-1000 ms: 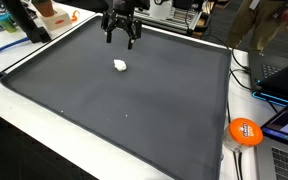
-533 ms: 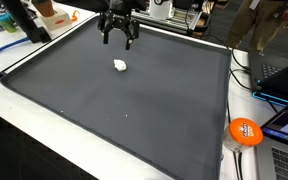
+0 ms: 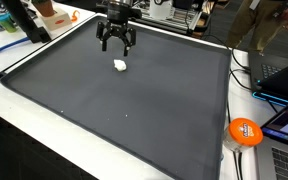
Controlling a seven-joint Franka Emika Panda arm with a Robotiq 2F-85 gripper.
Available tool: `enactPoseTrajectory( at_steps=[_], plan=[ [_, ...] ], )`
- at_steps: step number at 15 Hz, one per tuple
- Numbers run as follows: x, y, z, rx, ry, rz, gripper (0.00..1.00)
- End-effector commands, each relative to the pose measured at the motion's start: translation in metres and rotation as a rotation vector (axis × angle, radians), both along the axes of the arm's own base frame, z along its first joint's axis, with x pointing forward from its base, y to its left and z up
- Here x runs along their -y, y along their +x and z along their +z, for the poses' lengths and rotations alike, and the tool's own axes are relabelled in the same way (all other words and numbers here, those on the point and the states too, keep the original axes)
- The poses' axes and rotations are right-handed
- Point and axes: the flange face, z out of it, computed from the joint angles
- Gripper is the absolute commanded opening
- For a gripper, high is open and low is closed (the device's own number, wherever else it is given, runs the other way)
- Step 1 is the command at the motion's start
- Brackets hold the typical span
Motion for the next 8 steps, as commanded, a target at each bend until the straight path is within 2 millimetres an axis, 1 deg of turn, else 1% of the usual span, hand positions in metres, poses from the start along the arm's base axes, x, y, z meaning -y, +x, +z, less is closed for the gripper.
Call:
enactPoseTrajectory(
  at_steps=[1, 3, 4, 6, 8],
  plan=[
    [-0.0007, -0.0007, -0.0055, -0.006, 0.0, 0.0, 1.0],
    [-0.0027, -0.0018, -0.014, -0.018, -0.002, 0.001, 1.0],
    [-0.0032, -0.0018, -0.0152, -0.02, -0.002, 0.002, 1.0],
    [-0.0055, -0.0012, -0.015, 0.0, 0.011, 0.03, 1.0],
    [-0.0053, 0.0036, -0.0111, 0.034, -0.006, 0.071, 1.0]
  ],
)
